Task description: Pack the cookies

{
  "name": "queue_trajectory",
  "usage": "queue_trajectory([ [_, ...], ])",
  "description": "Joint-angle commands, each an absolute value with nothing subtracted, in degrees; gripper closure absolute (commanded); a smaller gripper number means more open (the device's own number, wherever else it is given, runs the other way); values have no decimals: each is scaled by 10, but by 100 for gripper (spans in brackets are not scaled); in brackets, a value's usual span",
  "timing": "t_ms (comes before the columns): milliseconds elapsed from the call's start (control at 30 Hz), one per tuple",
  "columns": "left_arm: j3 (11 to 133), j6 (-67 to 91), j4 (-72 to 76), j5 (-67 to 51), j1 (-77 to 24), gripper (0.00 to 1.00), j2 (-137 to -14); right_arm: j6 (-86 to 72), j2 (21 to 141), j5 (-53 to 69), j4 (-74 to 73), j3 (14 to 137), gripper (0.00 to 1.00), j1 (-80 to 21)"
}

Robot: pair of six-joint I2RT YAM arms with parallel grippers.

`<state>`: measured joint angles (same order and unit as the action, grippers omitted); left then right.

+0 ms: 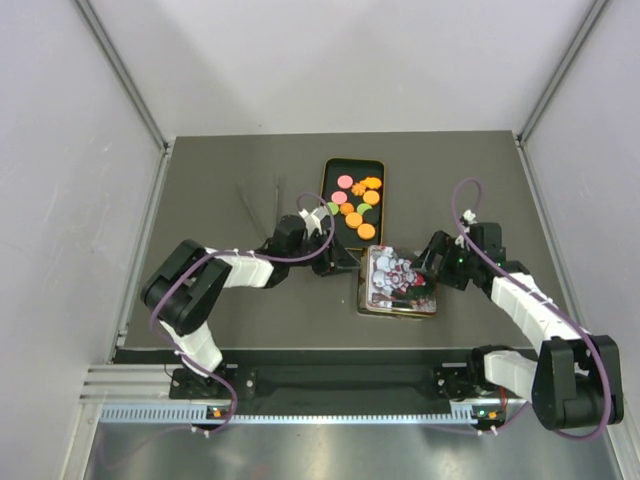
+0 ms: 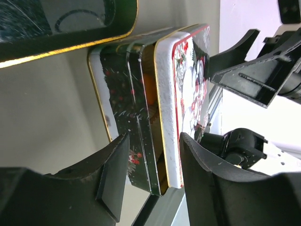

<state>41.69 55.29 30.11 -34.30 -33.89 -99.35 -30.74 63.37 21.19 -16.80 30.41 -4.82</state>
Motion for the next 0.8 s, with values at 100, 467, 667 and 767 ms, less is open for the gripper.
queue_trajectory([
  [100, 417, 539, 346, -330, -359, 47, -981, -296, 618, 179, -189, 346, 13, -73],
  [467, 422, 523, 329, -321, -374, 44, -980, -308, 631, 134, -197, 360, 13, -127],
  [667, 425, 528, 333, -323, -381, 44, -989, -310, 650, 122, -198, 373, 12, -152],
  [767, 427, 534, 340, -323, -386, 44, -996, -312, 653, 111, -199, 377, 12, -166],
])
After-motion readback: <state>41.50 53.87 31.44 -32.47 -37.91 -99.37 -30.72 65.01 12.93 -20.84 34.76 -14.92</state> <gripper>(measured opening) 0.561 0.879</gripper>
